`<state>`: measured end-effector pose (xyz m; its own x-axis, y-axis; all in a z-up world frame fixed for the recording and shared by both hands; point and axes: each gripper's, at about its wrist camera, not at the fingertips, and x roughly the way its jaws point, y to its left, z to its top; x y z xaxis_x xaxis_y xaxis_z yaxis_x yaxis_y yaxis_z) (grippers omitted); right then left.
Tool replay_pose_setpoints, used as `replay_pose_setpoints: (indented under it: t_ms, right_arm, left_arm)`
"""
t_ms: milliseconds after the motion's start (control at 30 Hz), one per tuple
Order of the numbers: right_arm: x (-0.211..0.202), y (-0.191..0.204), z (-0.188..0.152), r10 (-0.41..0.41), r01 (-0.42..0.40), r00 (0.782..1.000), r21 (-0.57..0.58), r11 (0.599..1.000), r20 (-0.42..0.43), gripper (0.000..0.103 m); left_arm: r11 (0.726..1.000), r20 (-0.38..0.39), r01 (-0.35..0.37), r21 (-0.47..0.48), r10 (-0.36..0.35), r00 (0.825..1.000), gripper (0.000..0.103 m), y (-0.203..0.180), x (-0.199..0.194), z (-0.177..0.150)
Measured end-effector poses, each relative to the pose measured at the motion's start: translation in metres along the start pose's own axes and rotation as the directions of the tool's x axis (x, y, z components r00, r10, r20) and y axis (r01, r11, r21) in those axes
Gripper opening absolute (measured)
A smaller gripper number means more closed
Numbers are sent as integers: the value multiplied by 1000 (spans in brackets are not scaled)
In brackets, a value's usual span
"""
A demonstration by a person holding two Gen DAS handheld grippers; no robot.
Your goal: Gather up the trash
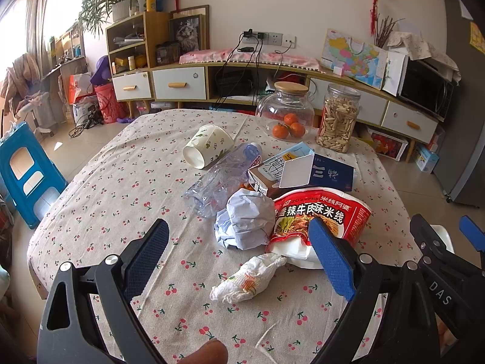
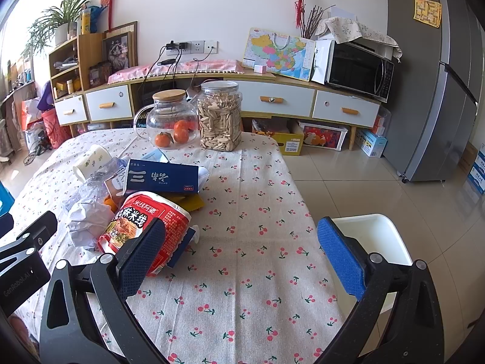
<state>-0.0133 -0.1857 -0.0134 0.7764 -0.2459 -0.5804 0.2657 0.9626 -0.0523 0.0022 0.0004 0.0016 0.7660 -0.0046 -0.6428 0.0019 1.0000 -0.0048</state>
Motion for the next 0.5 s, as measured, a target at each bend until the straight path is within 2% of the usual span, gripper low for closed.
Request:
replay_pose_setpoints:
  t_ms: [500]
  right_arm:
    - [1,1,-1,1,-1,1000,0,1000,-4,96]
  left_arm:
    - [1000,0,0,-2,0,1000,91,3,3,-4]
